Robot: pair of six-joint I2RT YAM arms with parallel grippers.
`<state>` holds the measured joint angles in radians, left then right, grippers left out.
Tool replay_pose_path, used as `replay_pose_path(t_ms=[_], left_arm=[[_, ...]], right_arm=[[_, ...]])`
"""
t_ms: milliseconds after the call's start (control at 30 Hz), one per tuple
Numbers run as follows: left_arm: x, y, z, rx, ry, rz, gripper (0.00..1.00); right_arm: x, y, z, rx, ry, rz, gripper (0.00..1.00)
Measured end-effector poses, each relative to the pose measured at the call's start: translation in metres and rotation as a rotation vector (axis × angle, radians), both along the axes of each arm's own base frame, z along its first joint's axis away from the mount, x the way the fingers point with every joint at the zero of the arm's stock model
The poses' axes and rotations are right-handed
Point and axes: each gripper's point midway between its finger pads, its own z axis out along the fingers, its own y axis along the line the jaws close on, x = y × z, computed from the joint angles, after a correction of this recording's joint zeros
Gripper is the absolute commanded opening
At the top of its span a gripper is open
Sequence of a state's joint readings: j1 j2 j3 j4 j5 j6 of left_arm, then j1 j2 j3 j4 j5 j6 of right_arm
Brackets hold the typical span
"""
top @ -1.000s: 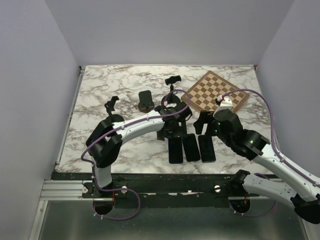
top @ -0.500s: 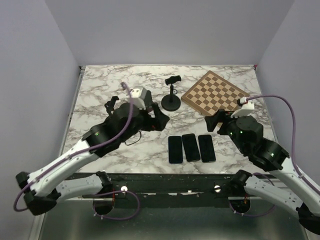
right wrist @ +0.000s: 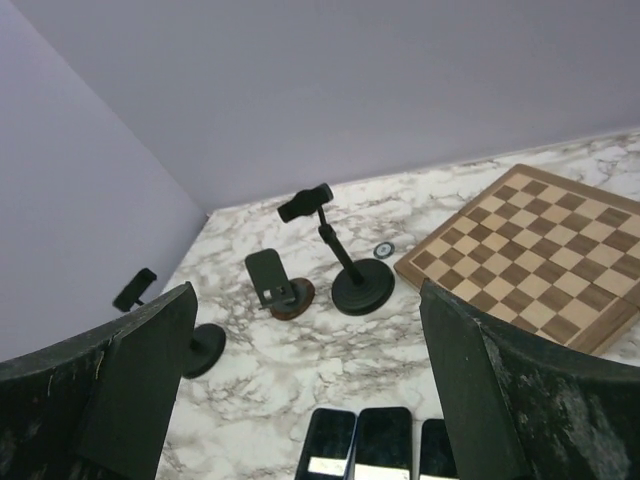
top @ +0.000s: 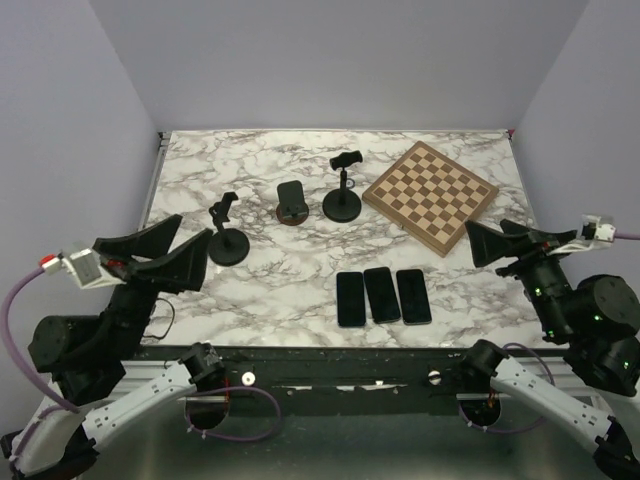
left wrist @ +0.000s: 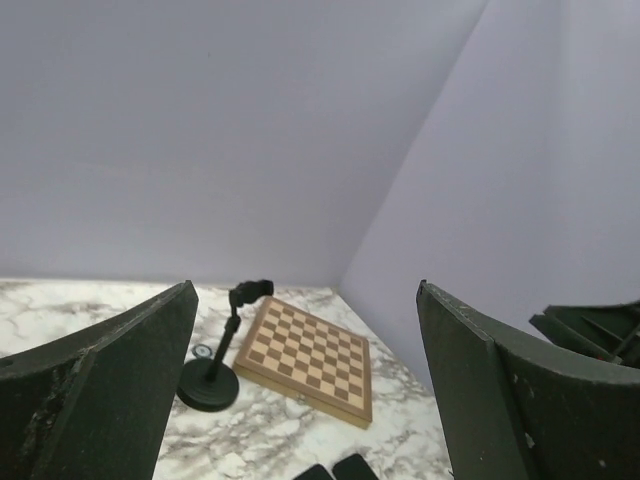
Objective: Remove the phone from the phone stand
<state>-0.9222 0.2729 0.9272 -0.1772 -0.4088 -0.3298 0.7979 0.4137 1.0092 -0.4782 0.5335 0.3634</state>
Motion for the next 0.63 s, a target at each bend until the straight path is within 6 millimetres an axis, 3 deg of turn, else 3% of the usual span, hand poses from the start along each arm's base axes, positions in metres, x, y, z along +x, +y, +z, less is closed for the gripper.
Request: replay_pose_path(t_ms=[67, 200, 633], left_arm=[[-0.008, 0.02, 0.005, -0.02, -0.042, 0.037, 0.99], [-0.017, 0.04, 0.01, -0.037, -0.085, 0.081, 0.99], [-0.031, 0.067, 0.016, -0.05, -0.149, 0.129, 0.99]], right_arm=[[-0.007, -0.007, 0.009, 0.029, -0.034, 0.005, 1.0], [-0.015, -0.014, 0.019, 0.06, -0.069, 0.006, 1.0], [-0.029, -0.026, 0.034, 0.097, -0.131, 0.016, 1.0]])
